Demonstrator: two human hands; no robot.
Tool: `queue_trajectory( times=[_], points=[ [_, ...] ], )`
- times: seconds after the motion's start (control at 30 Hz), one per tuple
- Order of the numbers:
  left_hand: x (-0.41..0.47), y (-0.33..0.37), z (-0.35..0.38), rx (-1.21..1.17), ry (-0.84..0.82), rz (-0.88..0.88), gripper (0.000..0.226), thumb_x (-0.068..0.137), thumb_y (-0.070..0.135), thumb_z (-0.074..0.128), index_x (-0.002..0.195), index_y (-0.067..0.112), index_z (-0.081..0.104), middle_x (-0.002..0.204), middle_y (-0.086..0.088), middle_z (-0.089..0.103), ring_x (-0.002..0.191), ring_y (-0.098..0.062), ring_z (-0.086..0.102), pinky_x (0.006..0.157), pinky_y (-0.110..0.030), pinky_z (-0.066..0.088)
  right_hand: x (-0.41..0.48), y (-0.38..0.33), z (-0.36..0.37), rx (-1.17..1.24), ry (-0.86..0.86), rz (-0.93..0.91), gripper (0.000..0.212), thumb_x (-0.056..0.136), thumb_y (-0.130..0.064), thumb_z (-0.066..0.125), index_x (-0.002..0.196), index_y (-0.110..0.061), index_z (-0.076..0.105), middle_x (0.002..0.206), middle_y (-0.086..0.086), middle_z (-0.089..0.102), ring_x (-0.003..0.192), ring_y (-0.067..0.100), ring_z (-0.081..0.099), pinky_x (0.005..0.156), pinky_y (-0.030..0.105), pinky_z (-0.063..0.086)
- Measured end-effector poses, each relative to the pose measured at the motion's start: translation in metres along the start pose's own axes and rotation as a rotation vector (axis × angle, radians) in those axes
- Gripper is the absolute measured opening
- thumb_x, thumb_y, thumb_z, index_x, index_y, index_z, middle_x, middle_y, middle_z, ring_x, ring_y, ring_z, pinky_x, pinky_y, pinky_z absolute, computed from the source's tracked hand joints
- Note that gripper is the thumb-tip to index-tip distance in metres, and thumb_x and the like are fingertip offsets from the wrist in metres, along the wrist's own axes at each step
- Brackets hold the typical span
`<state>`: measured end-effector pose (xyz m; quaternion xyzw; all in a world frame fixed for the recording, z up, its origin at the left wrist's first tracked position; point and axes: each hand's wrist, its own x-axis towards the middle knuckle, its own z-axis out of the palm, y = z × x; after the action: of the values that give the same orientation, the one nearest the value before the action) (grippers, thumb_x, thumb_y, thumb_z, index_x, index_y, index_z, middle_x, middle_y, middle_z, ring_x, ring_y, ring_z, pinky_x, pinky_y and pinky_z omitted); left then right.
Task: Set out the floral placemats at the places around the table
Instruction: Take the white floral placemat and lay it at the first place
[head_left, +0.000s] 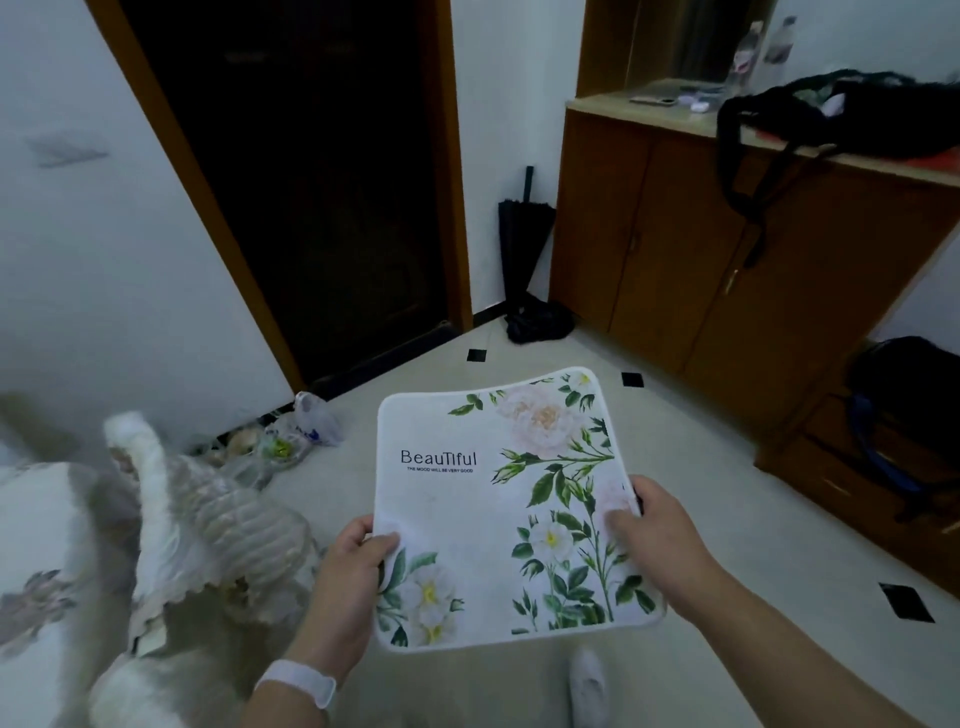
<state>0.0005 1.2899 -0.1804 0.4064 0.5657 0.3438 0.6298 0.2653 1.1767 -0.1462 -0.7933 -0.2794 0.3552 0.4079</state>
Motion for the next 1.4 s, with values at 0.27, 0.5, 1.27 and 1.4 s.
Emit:
queue_trajectory(
  times=[0.27,0.5,1.27,1.4],
  points=[
    [0.09,0.05,0.029,-0.113,0.196,-0.069,0.012,0.091,0.0,0.054,0.102,0.001,0.059,0.097,-0.032,0.07,0.089,-0.052,0.067,0.087,-0.068,0.049,0.155,-0.063,0.024,-0.009,-0.197,-0.092,0.016,0.093,-0.011,0.052,0.09,-0.024,0.061,0.09,0.012,0.071,0.08,0.033,0.071,0.061,0.039,0.062],
    [0.138,0.1,0.041,-0.191,0.374,-0.028,0.008,0.092,0.0,0.053,0.098,0.002,0.057,0.096,-0.031,0.071,0.09,-0.051,0.067,0.088,-0.067,0.049,0.259,-0.135,0.051,-0.031,-0.389,-0.167,0.019,0.093,-0.009,0.052,0.094,-0.025,0.062,0.087,0.003,0.074,0.075,0.023,0.073,0.071,0.043,0.061],
    [0.346,0.172,-0.15,-0.34,0.63,0.02,0.011,0.091,-0.001,0.055,0.1,0.0,0.061,0.093,-0.024,0.074,0.077,-0.035,0.071,0.072,-0.042,0.056,0.388,-0.33,0.342,-0.201,-0.62,-0.267,0.018,0.095,-0.008,0.052,0.097,-0.022,0.063,0.086,0.004,0.074,0.07,0.023,0.073,0.062,0.041,0.061],
    [0.372,0.205,-0.207,-0.38,0.67,0.059,0.013,0.091,-0.001,0.055,0.103,0.0,0.059,0.092,-0.025,0.073,0.081,-0.041,0.071,0.083,-0.055,0.055,0.391,-0.382,0.401,-0.157,-0.655,-0.313,0.023,0.095,-0.008,0.052,0.093,-0.029,0.062,0.089,0.004,0.074,0.075,0.026,0.074,0.065,0.046,0.062]
  ],
)
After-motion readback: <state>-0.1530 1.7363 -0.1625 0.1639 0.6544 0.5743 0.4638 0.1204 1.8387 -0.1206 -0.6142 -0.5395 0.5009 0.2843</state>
